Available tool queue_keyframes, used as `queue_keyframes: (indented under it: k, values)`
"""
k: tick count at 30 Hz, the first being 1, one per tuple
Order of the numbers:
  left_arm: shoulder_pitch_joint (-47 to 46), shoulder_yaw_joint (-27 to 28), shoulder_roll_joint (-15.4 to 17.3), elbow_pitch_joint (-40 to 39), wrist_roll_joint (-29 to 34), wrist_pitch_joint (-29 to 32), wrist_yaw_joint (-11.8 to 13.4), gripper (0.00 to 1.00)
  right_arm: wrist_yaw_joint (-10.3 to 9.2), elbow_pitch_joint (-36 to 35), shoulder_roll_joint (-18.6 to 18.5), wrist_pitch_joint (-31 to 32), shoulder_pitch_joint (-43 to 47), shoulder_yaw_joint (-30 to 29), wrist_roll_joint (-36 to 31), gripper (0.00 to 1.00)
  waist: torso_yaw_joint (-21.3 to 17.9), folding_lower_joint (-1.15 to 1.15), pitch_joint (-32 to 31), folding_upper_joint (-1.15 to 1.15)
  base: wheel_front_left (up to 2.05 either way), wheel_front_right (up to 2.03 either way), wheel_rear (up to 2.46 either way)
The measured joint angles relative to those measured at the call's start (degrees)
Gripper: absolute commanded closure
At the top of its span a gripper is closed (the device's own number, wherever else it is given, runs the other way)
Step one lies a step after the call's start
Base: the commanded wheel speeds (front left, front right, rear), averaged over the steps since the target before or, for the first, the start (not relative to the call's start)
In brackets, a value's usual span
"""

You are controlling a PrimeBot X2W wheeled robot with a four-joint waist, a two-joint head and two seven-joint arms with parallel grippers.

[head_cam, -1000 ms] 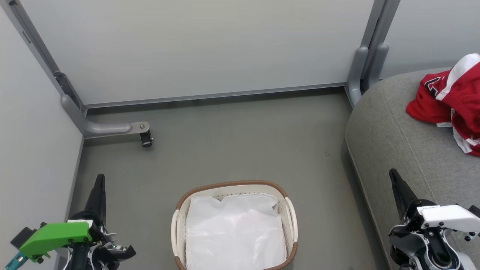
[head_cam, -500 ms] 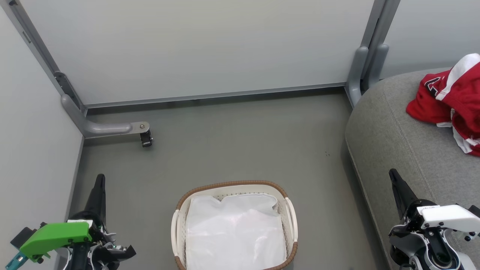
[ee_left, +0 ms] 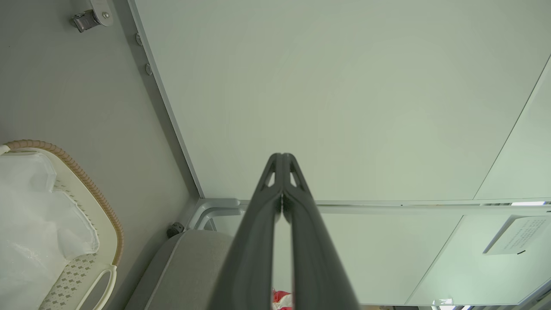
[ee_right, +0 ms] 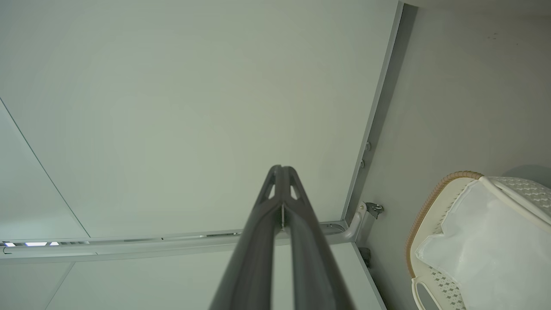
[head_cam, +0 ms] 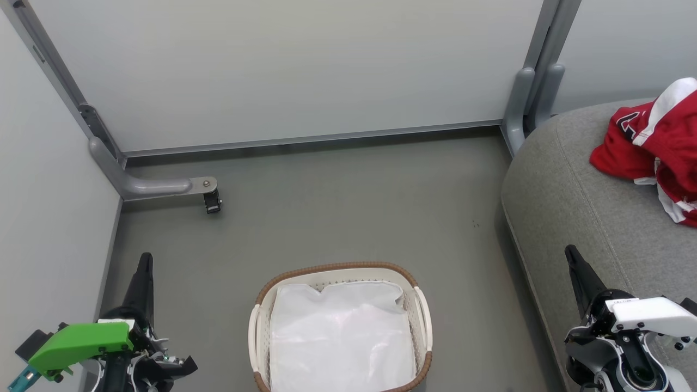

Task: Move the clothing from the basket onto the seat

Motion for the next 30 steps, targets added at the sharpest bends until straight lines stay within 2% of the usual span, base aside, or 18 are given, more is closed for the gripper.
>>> queue_keyframes:
  k: [30]
  values:
    - [0.0,0.0,0.0,0.0,0.0,0.0,0.0,1.0,0.0,0.0,0.0,0.0,0.0,0.0,0.0,1.0,0.0,0.0,0.0,0.0,0.0,0.0,0.0]
